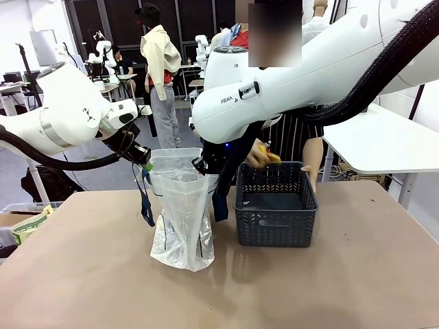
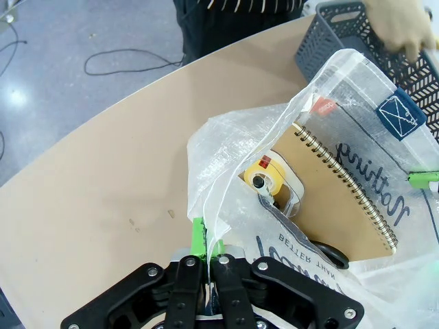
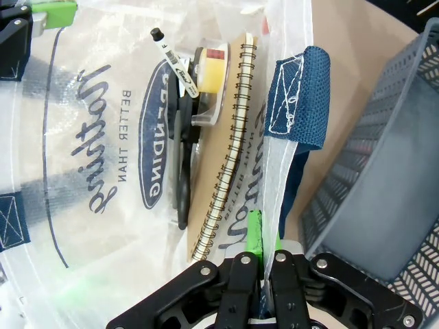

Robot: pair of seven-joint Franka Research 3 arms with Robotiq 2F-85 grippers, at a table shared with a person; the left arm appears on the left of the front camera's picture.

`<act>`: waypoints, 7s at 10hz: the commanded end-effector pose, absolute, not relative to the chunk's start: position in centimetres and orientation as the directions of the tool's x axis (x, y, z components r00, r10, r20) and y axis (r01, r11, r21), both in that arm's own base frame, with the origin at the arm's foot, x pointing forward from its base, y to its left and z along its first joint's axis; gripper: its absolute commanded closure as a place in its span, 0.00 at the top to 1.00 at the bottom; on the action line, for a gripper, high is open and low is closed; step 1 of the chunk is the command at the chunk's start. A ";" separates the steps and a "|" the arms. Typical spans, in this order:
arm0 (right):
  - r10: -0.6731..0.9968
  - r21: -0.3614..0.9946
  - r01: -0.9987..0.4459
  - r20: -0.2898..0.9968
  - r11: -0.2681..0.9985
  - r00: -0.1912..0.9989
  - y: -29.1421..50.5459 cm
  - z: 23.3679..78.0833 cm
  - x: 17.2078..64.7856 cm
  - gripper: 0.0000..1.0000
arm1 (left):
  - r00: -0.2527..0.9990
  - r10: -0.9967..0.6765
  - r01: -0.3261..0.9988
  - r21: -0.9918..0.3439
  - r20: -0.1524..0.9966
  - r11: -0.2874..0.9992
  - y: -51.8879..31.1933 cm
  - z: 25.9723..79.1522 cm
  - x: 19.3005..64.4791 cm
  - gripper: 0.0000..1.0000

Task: Transfer purchased items from the store into the shopping bag.
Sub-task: Move the Reusable shopping bag to the right side of the table.

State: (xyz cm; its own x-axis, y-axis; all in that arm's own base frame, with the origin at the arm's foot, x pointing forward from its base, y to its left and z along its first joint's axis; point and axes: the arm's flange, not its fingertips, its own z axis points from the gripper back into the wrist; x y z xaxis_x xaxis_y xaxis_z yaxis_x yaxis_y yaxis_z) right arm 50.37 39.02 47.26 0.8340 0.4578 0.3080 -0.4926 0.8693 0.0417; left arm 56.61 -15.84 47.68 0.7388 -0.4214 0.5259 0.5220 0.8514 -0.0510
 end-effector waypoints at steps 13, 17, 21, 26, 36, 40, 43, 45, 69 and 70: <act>0.457 0.041 -0.492 0.309 0.870 0.834 39.0 47.1 50.2 0.00 | 0.739 -0.419 0.520 -0.051 0.527 0.853 -15.7 47.7 56.7 0.00; 0.457 0.041 -0.492 0.309 0.870 0.834 39.0 47.1 50.2 0.00 | 0.739 -0.419 0.520 -0.051 0.527 0.853 -15.7 47.7 56.7 0.00; 0.457 0.041 -0.492 0.309 0.870 0.834 39.0 47.1 50.2 0.00 | 0.739 -0.419 0.520 -0.051 0.527 0.853 -15.7 47.7 56.7 0.00; 0.457 0.041 -0.492 0.309 0.870 0.834 39.0 47.1 50.2 0.00 | 0.739 -0.419 0.520 -0.051 0.527 0.853 -15.7 47.7 56.7 0.00; 0.457 0.041 -0.492 0.309 0.870 0.834 39.0 47.1 50.2 0.00 | 0.739 -0.419 0.520 -0.051 0.527 0.853 -15.7 47.7 56.7 0.00; 0.457 0.041 -0.492 0.309 0.870 0.834 39.0 47.1 50.2 0.00 | 0.739 -0.419 0.520 -0.051 0.527 0.853 -15.7 47.7 56.7 0.00; 0.457 0.041 -0.492 0.309 0.870 0.834 39.0 47.1 50.2 0.00 | 0.739 -0.419 0.520 -0.051 0.527 0.853 -15.7 47.7 56.7 0.00; 0.457 0.041 -0.492 0.309 0.870 0.834 39.0 47.1 50.2 0.00 | 0.739 -0.419 0.520 -0.051 0.527 0.853 -15.7 47.7 56.7 0.00; 0.536 -0.016 -0.574 0.379 0.819 0.755 42.4 47.3 49.6 0.00 | 0.693 -0.297 0.616 -0.326 0.657 0.717 -16.6 45.7 55.2 0.91; 0.546 -0.022 -0.582 0.380 0.813 0.747 43.0 47.2 49.5 0.00 | 0.695 -0.263 0.616 -0.365 0.669 0.698 -16.4 45.4 54.9 0.91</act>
